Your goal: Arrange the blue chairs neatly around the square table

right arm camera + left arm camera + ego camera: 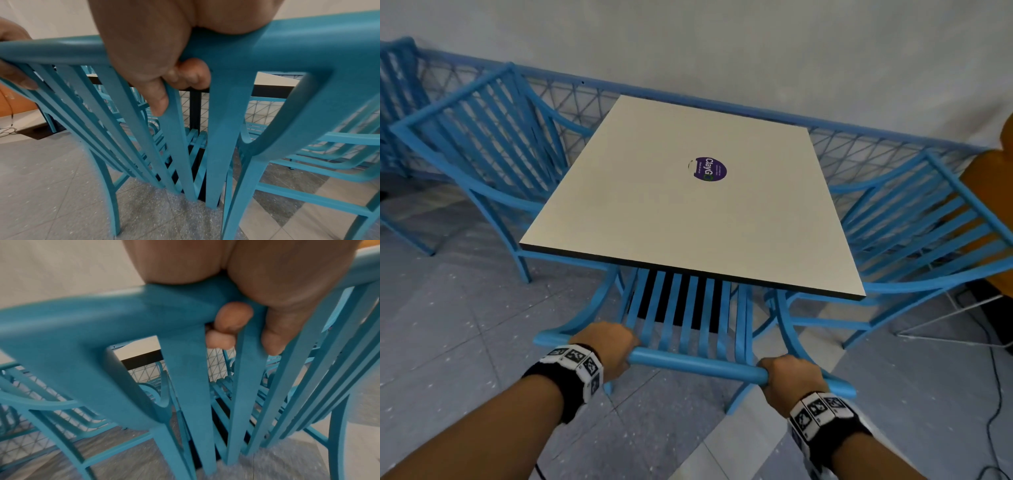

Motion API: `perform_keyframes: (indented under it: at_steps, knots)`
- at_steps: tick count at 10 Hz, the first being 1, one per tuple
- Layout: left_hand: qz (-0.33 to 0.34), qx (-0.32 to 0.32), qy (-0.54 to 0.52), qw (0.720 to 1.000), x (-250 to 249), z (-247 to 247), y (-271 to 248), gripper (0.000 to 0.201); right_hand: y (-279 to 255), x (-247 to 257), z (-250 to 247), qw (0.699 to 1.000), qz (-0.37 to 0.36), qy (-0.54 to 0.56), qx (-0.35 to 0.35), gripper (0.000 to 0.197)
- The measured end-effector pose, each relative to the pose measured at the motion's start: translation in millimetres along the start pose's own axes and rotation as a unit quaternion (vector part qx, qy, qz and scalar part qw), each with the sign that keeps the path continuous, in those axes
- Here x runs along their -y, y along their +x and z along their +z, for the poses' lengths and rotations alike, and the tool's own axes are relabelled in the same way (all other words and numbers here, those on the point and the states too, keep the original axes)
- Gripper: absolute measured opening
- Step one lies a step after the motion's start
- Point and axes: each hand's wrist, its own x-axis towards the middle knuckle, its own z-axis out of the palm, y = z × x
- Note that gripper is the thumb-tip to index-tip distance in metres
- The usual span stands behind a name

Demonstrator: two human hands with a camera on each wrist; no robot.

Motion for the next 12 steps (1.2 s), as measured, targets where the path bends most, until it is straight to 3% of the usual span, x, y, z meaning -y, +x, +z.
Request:
perform_keyframes:
  at_steps: [2,4,7,9,10,11,12]
  knots:
    - [-0.035,-0.006,-0.003,0.999,16,13,-2,0.025,-3,16,5,1.000,-0.012,-0.007,-0.003,0.021]
    - [-0.029,-0.008,-0.009,1.000,17,16,-1,0.022,-4,16,3,1.000,-0.021,-0.016,-0.011,0.020]
    - [-0.041,0.038,0.005,0.998,17,10,6,0.021,-1,14,1,0.999,-0.036,-0.017,-0.015,0.022]
    - [-0.061,-0.004,0.025,0.998,7,12,-2,0.028,-1,20,4,0.999,-0.002,-0.027,-0.046,0.019]
    - [-0.071,-0.054,0.032,0.995,-3,17,-16,0.044,-13,28,15,0.995,0.000,0.004,-0.102,0.043]
    - [-0.061,-0.118,0.005,0.991,-10,37,-42,0.069,-43,37,33,0.979,-0.040,0.013,-0.201,0.079]
    - [-0.036,-0.234,0.029,0.971,-16,72,-70,0.096,-75,41,58,0.964,-0.079,0.012,-0.254,0.098]
